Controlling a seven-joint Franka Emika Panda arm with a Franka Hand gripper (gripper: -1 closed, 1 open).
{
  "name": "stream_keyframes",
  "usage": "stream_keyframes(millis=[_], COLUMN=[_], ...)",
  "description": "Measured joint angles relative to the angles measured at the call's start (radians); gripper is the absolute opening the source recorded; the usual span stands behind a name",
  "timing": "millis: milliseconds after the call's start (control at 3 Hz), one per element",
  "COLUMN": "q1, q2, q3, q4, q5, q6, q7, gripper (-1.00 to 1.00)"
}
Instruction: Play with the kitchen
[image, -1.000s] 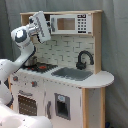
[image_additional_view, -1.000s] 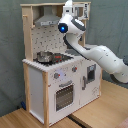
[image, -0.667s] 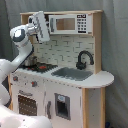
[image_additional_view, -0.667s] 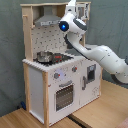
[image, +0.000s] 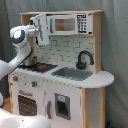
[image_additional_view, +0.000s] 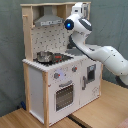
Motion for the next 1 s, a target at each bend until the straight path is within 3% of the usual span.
stream_keyframes(millis=[667,1000], q1=[0.113,0.157], q2=[0.0,0.0], q3=[-0.027,-0.045], q4=[-0.146,-0.22], q5=[-0.001,-0.001], q6=[0.002,0.036], q7=[-0.068,-0.105], gripper=[-1.0,-1.0])
